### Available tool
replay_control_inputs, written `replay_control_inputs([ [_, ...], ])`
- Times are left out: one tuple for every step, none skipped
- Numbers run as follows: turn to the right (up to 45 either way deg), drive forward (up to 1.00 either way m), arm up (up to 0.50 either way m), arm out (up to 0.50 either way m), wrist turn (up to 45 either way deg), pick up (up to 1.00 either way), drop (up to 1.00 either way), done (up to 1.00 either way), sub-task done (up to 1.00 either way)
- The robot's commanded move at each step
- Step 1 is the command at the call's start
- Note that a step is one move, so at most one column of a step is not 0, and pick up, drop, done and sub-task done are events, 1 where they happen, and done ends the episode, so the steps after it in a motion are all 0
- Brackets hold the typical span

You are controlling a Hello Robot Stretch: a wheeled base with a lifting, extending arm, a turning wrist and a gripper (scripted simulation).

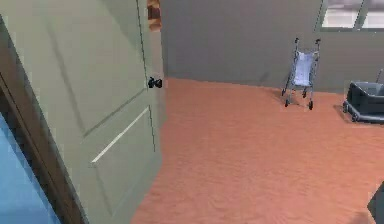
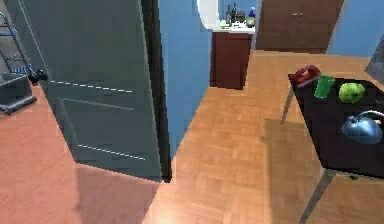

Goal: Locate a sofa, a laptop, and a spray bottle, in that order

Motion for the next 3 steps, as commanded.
replay_control_inputs([
  [45.0,0.00,0.00,0.00,0.0,0.00,0.00,0.00,0.00],
  [12.0,0.00,0.00,0.00,0.0,0.00,0.00,0.00,0.00],
  [0.0,0.10,0.00,0.00,0.0,0.00,0.00,0.00,0.00],
])
